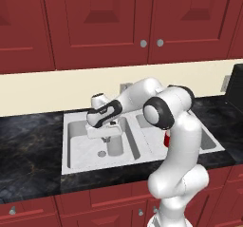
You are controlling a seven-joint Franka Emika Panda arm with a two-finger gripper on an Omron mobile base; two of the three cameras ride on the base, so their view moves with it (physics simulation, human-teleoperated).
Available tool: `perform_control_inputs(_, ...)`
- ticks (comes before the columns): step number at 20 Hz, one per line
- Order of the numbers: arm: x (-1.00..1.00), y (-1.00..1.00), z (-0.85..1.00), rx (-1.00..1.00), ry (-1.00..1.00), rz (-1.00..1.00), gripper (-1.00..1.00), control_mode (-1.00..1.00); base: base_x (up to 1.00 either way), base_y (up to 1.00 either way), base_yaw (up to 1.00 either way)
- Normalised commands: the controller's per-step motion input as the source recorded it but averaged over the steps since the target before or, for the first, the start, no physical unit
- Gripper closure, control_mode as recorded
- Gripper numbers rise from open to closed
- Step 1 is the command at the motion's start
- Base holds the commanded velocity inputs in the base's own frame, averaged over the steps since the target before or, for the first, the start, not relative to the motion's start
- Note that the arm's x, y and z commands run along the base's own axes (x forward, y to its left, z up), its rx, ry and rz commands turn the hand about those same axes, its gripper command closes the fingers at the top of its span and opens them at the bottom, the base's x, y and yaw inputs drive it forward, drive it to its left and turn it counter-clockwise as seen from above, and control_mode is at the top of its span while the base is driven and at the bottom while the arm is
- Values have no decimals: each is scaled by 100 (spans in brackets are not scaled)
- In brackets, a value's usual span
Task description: Move any existing items from the left basin to the right basin for drying. Then move the glass cup from the counter to the left basin of the sink for washing.
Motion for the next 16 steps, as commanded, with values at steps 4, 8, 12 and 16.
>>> perform_control_inputs(4, 27, 9, -26, 0, 0, 0, 100, -100, 0, 0, 0)
perform_control_inputs(8, 23, 5, -32, 0, 0, 0, 100, -100, 0, 0, 0)
perform_control_inputs(12, 20, 2, -27, 0, 0, 0, 100, -100, 0, 0, 0)
perform_control_inputs(16, 15, 3, -23, 0, 0, 0, 100, -100, 0, 0, 0)
